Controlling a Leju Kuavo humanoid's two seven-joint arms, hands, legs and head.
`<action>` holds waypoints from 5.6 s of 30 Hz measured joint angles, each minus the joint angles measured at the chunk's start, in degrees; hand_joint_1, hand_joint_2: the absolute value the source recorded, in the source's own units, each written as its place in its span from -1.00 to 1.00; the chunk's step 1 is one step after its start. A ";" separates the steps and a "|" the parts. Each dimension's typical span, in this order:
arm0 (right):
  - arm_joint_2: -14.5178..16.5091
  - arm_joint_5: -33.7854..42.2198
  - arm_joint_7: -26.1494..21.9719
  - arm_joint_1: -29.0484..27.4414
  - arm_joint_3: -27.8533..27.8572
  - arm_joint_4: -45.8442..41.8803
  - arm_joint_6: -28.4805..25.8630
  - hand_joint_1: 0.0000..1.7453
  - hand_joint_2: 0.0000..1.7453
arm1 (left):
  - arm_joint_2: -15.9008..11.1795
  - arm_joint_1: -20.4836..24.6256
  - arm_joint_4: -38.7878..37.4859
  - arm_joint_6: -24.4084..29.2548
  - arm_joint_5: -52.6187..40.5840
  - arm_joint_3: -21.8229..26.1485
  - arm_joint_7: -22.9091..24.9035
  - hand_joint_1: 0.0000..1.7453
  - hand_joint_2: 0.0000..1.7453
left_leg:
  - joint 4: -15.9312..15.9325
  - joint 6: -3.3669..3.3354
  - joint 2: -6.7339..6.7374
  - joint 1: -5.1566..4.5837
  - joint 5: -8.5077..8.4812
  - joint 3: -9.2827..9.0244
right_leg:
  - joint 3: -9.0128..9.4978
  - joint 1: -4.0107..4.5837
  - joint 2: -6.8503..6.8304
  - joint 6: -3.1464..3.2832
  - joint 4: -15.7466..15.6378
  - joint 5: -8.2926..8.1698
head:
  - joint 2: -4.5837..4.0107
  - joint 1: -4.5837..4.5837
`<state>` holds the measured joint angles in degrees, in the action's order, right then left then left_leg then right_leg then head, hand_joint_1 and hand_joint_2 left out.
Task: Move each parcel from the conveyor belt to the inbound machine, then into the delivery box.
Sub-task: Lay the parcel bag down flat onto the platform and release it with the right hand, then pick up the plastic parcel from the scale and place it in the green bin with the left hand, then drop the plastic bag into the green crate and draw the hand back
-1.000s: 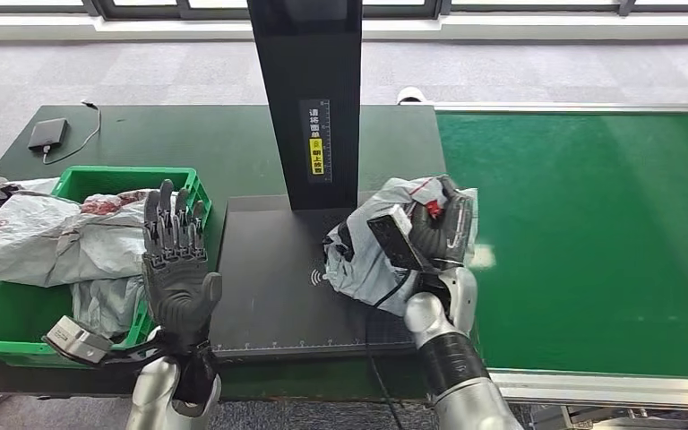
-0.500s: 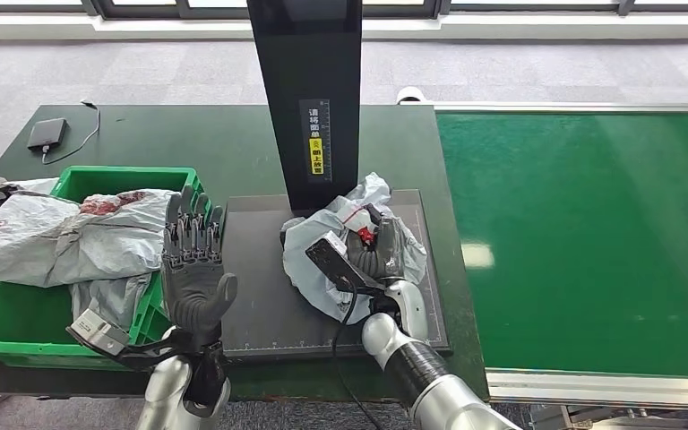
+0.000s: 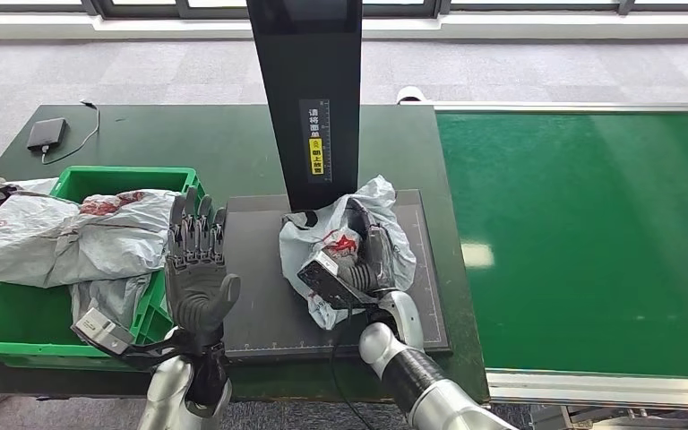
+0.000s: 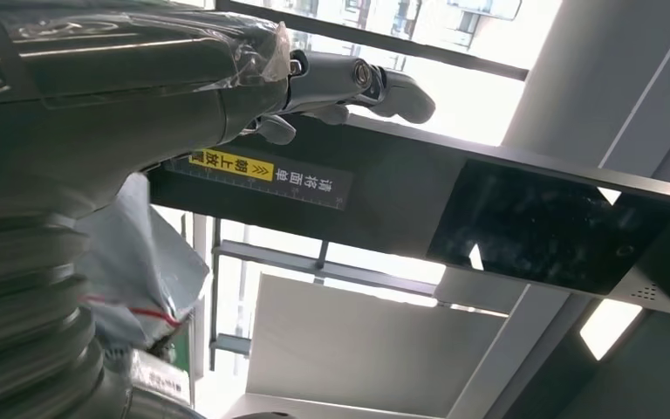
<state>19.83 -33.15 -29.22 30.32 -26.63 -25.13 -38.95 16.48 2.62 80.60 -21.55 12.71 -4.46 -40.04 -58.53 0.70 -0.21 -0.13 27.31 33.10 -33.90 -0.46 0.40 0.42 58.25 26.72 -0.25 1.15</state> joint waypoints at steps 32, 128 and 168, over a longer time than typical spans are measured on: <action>-1.39 -9.47 -4.55 -13.05 13.45 -43.73 -1.19 -1.00 1.00 | -0.09 -0.21 1.53 2.02 -1.59 0.04 0.00 -1.00 1.00 | 0.00 0.00 0.03 -0.01 0.00 0.00 | -0.04 -0.01 0.00 0.00 0.00 0.00 | 0.01 0.01; -3.00 -6.96 -10.91 -22.33 17.19 -85.55 -1.07 -1.00 1.00 | -2.60 13.51 10.62 61.68 -98.06 0.08 24.95 1.00 1.00 | 0.07 0.04 0.30 -0.01 0.23 -0.49 | 0.37 -0.01 0.30 0.10 0.00 0.12 | 0.01 0.03; -3.13 -7.72 -10.91 -23.57 17.21 -85.29 -1.07 -1.00 1.00 | -19.58 39.42 -39.35 61.52 -98.09 23.36 57.12 1.00 1.00 | 0.07 0.28 0.58 0.20 0.12 -0.41 | 0.14 0.17 0.56 0.34 0.07 -0.02 | 0.00 0.03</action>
<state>16.70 -40.87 -40.13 6.75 -9.42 -110.43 -40.02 -3.10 42.05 41.25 39.97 -85.38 18.90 17.08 -58.46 0.98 0.37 0.07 27.42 32.69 -33.75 -0.29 0.96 0.76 58.32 26.70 -0.25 1.18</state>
